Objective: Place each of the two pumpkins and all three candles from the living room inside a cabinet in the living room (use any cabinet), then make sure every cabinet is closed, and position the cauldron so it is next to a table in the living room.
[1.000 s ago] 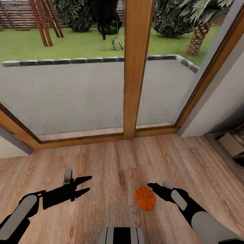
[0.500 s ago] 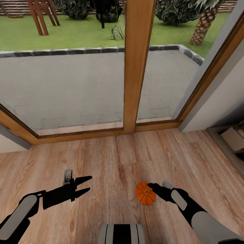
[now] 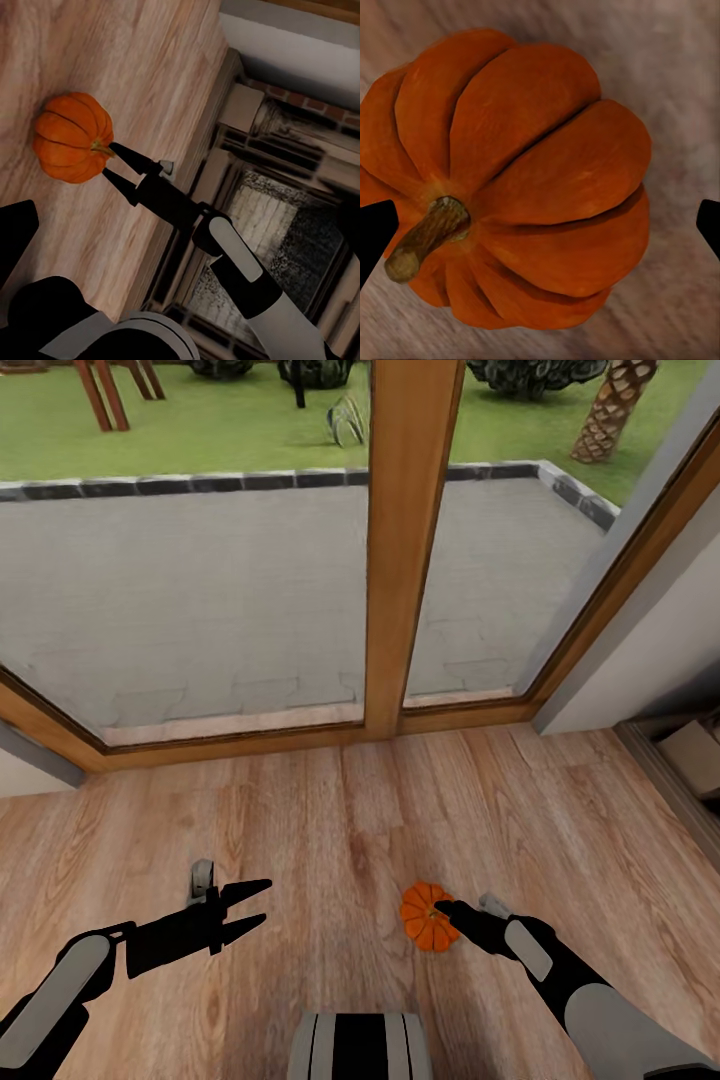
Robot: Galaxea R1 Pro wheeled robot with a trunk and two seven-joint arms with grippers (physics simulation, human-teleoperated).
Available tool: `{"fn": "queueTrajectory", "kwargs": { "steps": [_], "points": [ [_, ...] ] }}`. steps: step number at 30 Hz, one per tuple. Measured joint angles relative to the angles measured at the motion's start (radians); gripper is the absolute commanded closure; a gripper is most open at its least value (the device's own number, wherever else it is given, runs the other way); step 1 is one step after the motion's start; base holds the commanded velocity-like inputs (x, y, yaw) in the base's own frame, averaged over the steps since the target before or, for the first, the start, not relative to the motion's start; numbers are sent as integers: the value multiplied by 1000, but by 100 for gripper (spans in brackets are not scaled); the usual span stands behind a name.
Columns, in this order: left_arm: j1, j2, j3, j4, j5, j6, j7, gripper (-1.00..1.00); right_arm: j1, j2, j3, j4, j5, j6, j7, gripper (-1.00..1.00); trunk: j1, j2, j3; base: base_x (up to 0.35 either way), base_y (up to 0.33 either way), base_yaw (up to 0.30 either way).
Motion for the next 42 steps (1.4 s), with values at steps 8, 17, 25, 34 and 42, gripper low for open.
{"fn": "queueTrajectory", "kwargs": {
  "steps": [8, 17, 25, 34, 42],
  "points": [
    [0, 0, 0, 0, 0, 0, 0, -100, 0, 0, 0, 0, 0, 0, 0, -100, 0, 0, 0, 0, 0, 0],
    [0, 0, 0, -1, 0, 0, 0, -100, 0, 0, 0, 0, 0, 0, 0, -100, 0, 0, 0, 0, -1, 0],
    [0, 0, 0, -12, 0, 0, 0, -100, 0, 0, 0, 0, 0, 0, 2, -100, 0, 0, 0, 0, -115, 0],
    [0, -1, 0, -15, 0, 0, 0, -100, 0, 0, 0, 0, -1, 0, 3, -100, 0, 0, 0, 0, -14, 0],
    [0, -1, 0, -15, 0, 0, 0, -100, 0, 0, 1, 0, -1, 0, 5, -100, 0, 0, 0, 0, -1, 0]
  ]
}}
